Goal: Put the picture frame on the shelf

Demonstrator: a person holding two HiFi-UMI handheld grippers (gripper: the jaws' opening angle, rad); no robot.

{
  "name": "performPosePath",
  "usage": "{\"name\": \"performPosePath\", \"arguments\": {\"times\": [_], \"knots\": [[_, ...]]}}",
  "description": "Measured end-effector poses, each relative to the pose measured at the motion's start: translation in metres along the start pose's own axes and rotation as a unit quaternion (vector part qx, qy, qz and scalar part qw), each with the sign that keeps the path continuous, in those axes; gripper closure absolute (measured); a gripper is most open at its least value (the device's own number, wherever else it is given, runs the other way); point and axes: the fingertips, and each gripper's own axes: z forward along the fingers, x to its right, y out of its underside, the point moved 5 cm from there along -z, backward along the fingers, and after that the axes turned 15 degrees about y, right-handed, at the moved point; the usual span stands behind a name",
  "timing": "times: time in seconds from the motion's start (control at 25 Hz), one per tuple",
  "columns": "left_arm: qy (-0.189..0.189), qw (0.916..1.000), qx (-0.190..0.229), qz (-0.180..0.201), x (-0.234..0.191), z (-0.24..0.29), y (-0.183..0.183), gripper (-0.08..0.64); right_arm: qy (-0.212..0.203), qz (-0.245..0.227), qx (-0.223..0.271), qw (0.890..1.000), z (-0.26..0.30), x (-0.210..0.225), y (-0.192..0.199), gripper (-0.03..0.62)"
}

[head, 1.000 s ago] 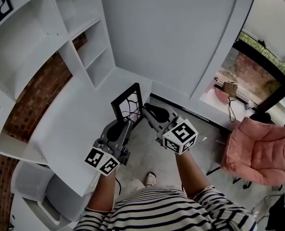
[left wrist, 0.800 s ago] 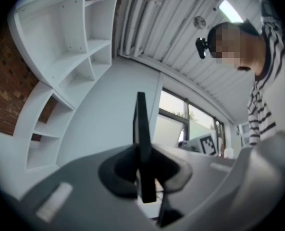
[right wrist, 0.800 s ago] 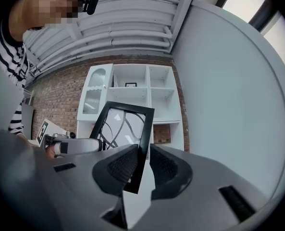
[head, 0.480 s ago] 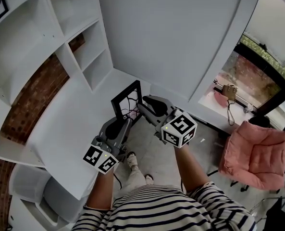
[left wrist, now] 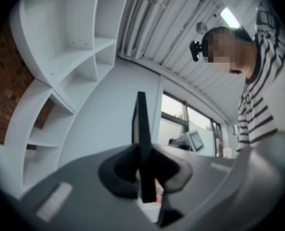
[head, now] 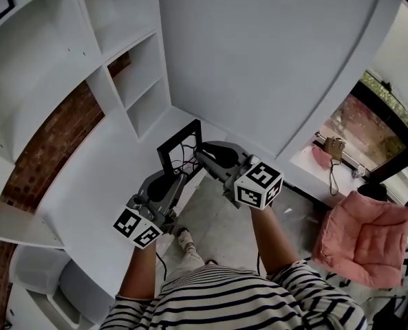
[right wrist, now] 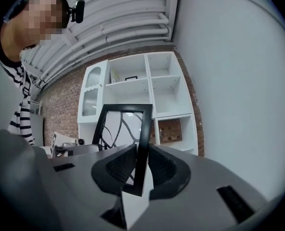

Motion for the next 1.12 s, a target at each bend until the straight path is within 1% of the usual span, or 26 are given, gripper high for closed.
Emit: {"name": "performPosePath", "arguments": {"times": [0.32,0.48,0.68,0.88,1.04,1.12], "knots": [[-0.017,0.9994,-0.005,0.028,-0.090,0.001,-0.015,0.506,0.017,-0.014,-0.007,1.000,0.089,0.028,-0.015,0.526],[-0.023,0.9993,-0.012,0.028,-0.130,-0.001,-0.017,0.505,0.029,-0.022,-0.003,0.999,0.127,0.039,-0.020,0.529],[-0.028,0.9993,-0.017,0.020,-0.172,-0.005,-0.018,0.505,0.036,-0.020,0.000,0.999,0.167,0.050,-0.019,0.531],[-0.045,0.9987,-0.022,0.005,-0.211,-0.003,-0.016,0.505,0.031,-0.020,-0.008,0.999,0.206,0.068,-0.017,0.532],[-0.060,0.9978,-0.025,0.012,-0.226,0.003,-0.012,0.505,0.015,-0.022,0.001,1.000,0.221,0.081,-0.016,0.532],[-0.070,0.9971,-0.023,0.022,-0.231,0.007,-0.010,0.505,0.005,-0.023,0.010,1.000,0.224,0.087,-0.015,0.532]]}}
